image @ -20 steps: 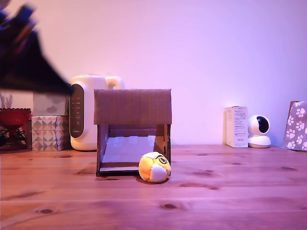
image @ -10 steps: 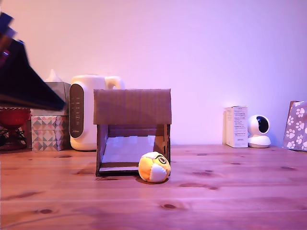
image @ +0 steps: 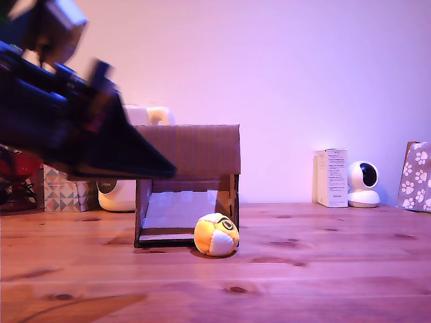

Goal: Drop the footbag into the cardboard dice tower

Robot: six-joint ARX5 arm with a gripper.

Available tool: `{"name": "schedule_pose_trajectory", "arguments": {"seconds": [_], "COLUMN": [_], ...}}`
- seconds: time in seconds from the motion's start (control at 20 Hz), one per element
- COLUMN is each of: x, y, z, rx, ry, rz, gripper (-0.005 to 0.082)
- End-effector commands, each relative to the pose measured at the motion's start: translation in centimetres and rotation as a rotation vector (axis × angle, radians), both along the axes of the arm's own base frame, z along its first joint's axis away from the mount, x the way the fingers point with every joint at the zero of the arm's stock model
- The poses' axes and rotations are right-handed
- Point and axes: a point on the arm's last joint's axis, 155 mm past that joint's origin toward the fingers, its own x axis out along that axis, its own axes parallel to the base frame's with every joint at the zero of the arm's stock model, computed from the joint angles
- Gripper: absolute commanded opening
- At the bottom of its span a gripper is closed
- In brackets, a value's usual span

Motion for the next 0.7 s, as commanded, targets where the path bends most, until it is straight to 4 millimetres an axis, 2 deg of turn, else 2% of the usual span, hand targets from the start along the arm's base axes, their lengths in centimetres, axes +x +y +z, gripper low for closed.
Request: {"name": "schedule_pose_trajectory", "arguments": {"seconds": [0.0, 0.05, 0.1, 0.15, 0.25, 0.3, 0.65], "x": [0.6, 1.1, 1.4, 1.6, 2.4, 2.7, 5.8], "y": [0.0, 0.0, -0.1, -0.2, -0.2, -0.1, -1.0], "z": [-0.4, -0.5, -0.7, -1.2, -1.6, -1.9, -1.7], "rx": [-0.009, -0.018, -0.022, -0.019, -0.017, -0.009, 0.012], "ry": [-0.006, -0.004, -0.002, 0.008, 0.004, 0.006, -0.02], "rz": [0.03, 0.053, 0.065, 0.072, 0.098, 0.112, 0.177], "gripper": [-0.0023, -0.0017, 0.0039, 0.0213, 0.0654, 0.0774, 0.079]}}
